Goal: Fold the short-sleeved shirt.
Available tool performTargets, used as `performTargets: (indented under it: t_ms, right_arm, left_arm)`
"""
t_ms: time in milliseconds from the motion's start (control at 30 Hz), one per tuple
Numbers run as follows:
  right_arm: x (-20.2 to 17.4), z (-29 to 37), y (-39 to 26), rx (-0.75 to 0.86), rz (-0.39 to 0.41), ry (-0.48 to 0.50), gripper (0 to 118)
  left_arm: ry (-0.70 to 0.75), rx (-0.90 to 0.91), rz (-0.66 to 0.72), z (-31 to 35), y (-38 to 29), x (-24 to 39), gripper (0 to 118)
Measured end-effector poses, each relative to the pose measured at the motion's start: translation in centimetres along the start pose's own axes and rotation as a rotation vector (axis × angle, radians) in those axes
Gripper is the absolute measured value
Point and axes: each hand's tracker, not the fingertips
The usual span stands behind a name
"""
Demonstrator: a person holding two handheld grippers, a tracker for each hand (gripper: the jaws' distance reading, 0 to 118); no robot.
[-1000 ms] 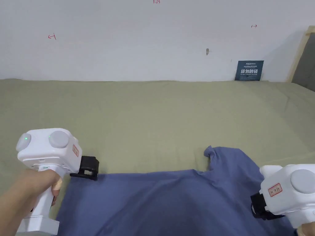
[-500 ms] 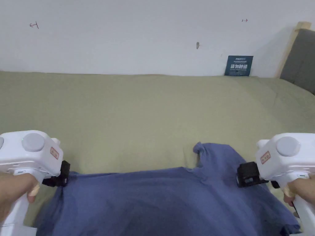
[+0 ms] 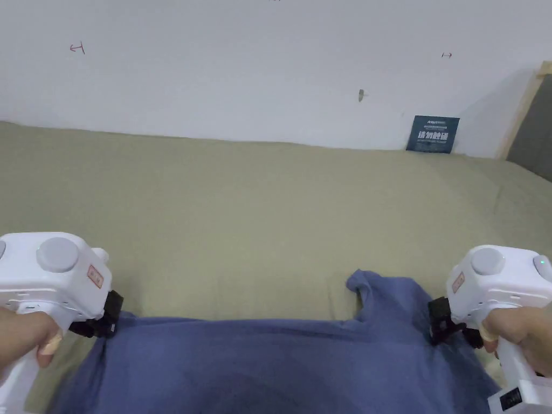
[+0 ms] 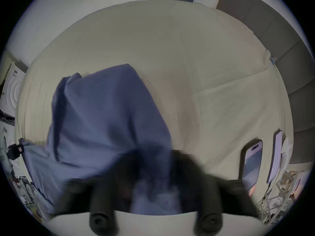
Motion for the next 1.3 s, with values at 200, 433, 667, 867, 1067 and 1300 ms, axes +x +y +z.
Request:
performTargets:
  t_ms: [200,433,667,867,1067,1300]
  right_arm:
    - [-1.1,5.6,-2.1,0.062,0.092,0.023,2]
    - [-1.1,14.0,-7.3,0.192,0.218,0.078,2]
    - [2.7,16.9,-14.9,0.158,0.224,0.093,2]
    - [6.2,14.3,-22.5,0.039,0.164,0.132,2]
    - [8.1,9.9,-26.9,-0.071,0.113,0.143,2]
    - [8.9,8.8,-26.6,-0.056,0.046,0.162,24]
  left_arm:
    - [-0.005,0.013,-0.004,2.9,0.1,0.4,3]
    - [-0.041,0.119,-0.081,11.1,-3.5,0.5,3]
    - [-0.043,0.120,-0.108,15.1,-11.1,-1.8,3]
    - [-0.071,0.033,-0.098,13.5,-18.2,-3.0,3]
    - [-0.074,-0.116,-0.053,8.6,-24.0,-3.6,3]
    - [-0.141,-0.080,0.132,6.9,-24.6,-5.8,63]
